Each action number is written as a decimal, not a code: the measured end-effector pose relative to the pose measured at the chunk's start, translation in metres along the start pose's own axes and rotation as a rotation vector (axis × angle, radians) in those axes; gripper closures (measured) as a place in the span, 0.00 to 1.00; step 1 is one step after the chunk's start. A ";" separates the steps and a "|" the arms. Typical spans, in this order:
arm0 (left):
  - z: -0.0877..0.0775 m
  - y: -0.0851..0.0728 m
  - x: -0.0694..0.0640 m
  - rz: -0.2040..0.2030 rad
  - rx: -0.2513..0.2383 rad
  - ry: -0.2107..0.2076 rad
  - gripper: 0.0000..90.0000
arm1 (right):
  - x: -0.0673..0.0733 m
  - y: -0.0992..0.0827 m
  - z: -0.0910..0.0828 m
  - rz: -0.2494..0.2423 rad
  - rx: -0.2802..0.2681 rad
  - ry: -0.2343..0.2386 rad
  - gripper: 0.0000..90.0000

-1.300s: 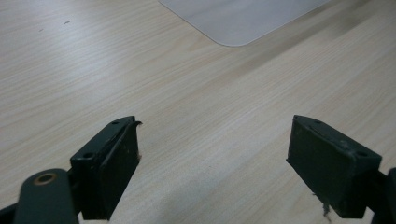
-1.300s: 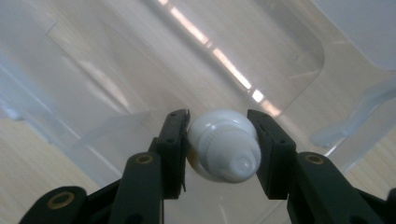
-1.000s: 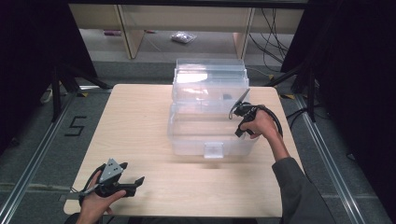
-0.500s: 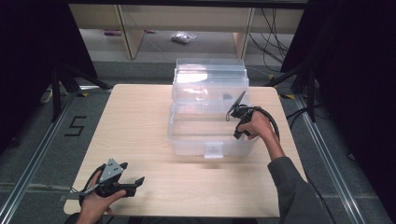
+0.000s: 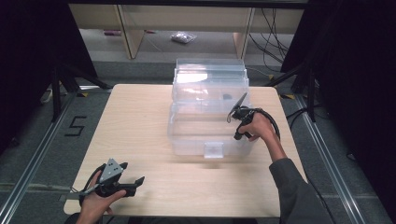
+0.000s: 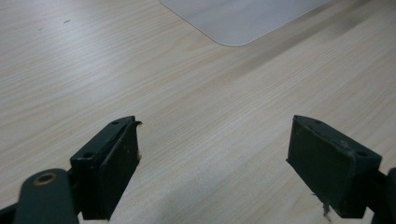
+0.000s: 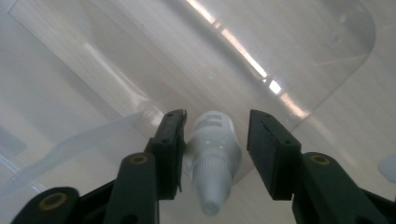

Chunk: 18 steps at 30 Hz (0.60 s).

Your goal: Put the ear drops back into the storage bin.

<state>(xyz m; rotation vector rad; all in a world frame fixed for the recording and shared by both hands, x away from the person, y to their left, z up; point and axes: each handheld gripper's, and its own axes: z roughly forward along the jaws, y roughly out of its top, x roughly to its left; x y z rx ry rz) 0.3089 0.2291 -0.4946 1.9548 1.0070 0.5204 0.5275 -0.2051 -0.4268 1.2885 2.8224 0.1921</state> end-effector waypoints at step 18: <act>0.000 0.000 -0.001 0.000 -0.001 0.002 0.18 | 0.021 -0.012 -0.050 -0.034 -0.214 -0.070 0.27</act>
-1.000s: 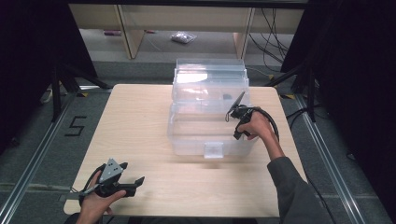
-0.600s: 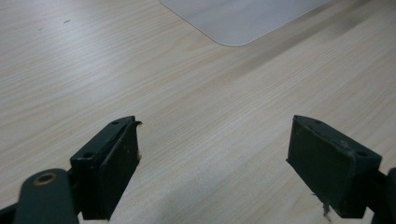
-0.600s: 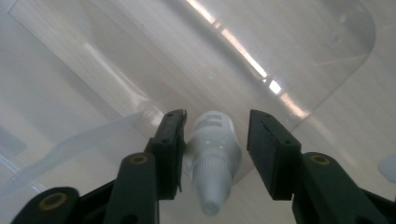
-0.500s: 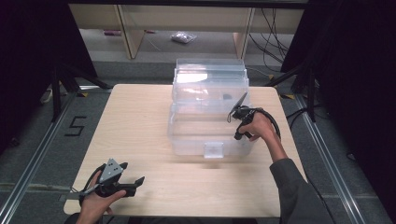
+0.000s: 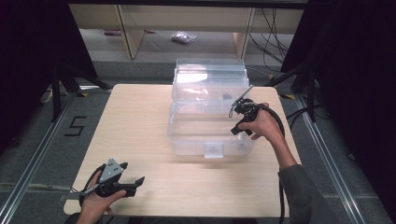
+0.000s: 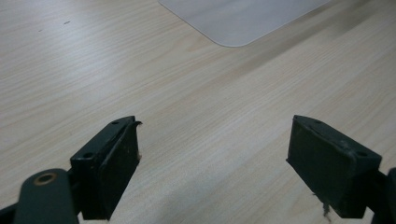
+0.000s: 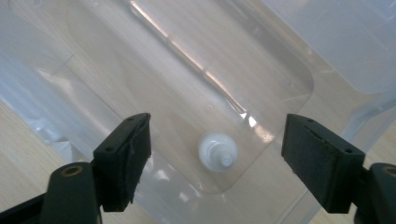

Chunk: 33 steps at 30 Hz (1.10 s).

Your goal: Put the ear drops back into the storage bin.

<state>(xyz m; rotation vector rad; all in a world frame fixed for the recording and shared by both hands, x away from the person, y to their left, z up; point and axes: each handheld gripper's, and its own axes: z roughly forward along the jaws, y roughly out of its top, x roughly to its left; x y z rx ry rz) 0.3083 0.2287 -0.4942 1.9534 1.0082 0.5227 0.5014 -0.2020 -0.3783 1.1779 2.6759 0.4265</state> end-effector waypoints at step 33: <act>0.000 0.000 0.000 0.001 -0.002 0.000 0.18 | 0.029 -0.030 -0.024 -0.046 -0.169 0.044 0.25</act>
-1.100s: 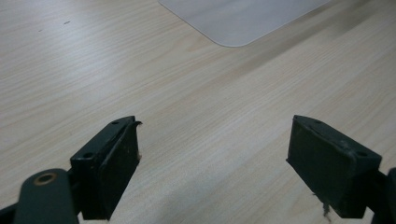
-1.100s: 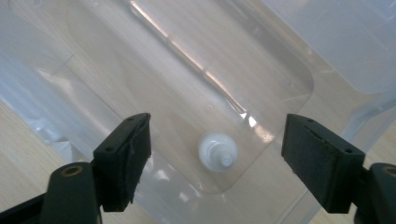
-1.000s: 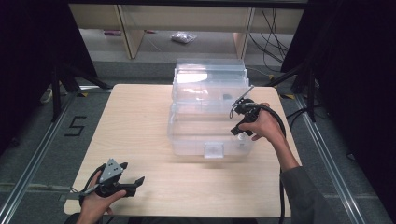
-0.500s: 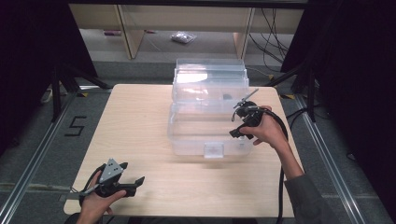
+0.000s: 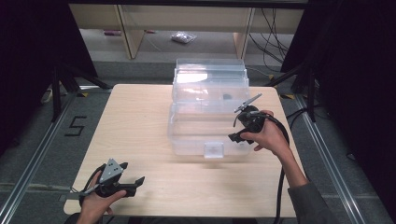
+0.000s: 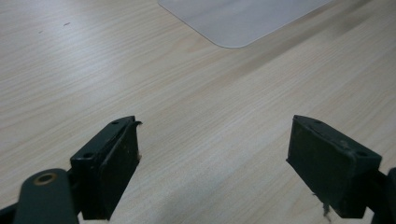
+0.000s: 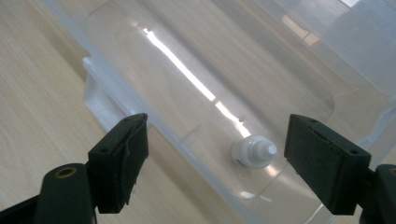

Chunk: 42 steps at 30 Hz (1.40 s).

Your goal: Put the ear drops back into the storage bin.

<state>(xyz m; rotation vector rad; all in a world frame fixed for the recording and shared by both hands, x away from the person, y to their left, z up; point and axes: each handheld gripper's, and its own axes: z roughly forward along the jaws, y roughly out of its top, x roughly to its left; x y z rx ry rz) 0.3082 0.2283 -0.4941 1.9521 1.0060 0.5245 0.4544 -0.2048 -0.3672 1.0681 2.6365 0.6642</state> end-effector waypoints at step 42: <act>0.000 0.000 0.000 0.000 0.001 0.002 0.18 | 0.027 -0.053 -0.016 -0.009 -0.130 0.032 0.24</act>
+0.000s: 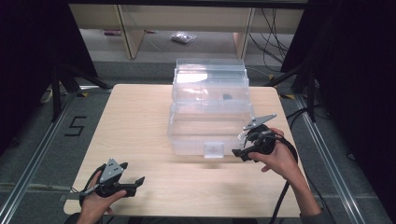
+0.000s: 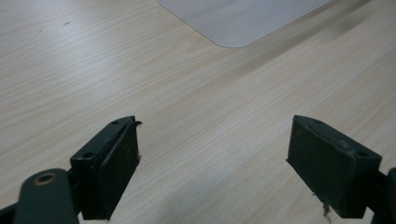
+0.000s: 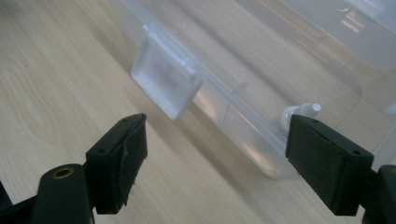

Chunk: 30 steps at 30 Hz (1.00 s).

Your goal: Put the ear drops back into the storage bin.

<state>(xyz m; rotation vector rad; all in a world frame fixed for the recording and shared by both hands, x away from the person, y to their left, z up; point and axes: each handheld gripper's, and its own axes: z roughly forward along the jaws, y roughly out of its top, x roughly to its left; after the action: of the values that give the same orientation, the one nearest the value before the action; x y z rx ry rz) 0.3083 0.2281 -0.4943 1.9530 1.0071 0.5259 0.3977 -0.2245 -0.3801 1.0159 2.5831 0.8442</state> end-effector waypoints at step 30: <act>0.000 0.000 0.000 -0.003 -0.004 0.000 0.18 | 0.024 -0.032 0.009 -0.004 -0.053 0.005 0.23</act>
<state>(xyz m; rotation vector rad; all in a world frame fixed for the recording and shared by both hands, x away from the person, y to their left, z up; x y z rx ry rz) 0.3080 0.2278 -0.4940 1.9475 1.0082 0.5259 0.3663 -0.2228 -0.4070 0.9943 2.5512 0.9104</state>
